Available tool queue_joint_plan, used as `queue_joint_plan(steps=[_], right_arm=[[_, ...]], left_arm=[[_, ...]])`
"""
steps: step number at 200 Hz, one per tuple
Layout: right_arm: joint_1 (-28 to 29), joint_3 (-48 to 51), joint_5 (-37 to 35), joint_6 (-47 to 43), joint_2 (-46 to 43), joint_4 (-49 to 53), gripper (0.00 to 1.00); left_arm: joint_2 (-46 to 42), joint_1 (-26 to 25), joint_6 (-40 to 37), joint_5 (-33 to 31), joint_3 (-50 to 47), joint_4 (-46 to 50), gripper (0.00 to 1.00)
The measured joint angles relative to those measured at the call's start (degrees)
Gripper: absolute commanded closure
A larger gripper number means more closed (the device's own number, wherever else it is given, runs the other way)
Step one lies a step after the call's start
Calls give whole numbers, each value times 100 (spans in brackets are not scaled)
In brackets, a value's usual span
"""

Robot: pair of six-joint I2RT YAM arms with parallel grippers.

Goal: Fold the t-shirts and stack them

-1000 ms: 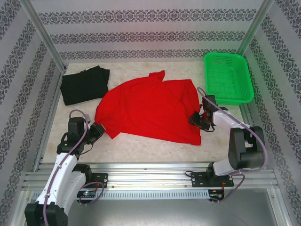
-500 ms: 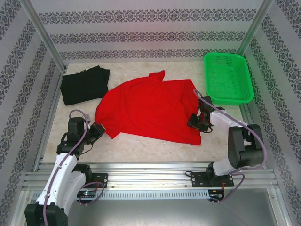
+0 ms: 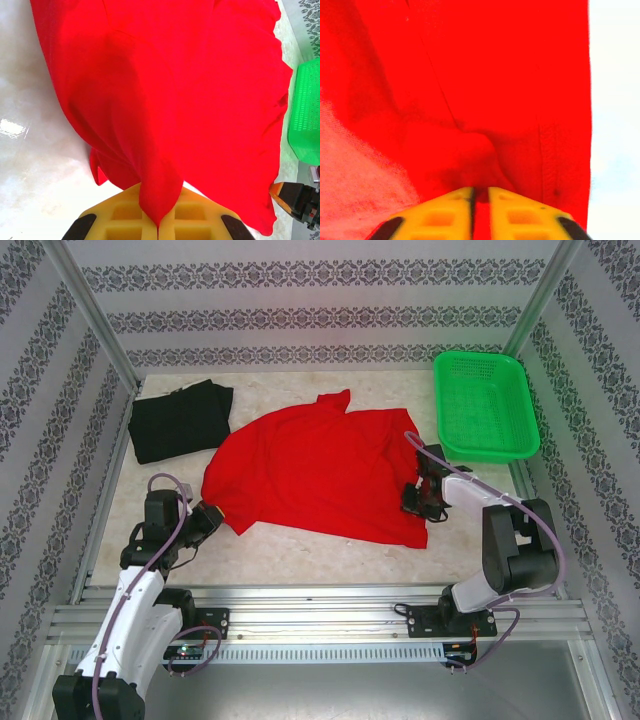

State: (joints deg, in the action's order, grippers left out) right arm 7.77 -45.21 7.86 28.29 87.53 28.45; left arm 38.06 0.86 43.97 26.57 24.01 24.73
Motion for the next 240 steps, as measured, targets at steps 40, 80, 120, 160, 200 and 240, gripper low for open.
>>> queue_joint_plan(steps=[40,80,120,160,200,240], right_arm=[[0,-118,-37,39,-15,-20,100],[0,-131,-37,44,-393,-11,100],[-15,-273,85,144,-544,55,57],[195,-428,201,339,-472,378,53],[339,-577,42,444,-208,721,56],[339,-601,-149,433,68,809,58]], left_arm=[[-11,0,-20,2,0,20,100],[-22,0,-22,2,0,28,100],[-22,0,-22,2,0,35,100],[-22,0,-26,2,2,37,100],[-52,0,-61,4,50,63,100],[-96,0,-107,7,66,125,100]])
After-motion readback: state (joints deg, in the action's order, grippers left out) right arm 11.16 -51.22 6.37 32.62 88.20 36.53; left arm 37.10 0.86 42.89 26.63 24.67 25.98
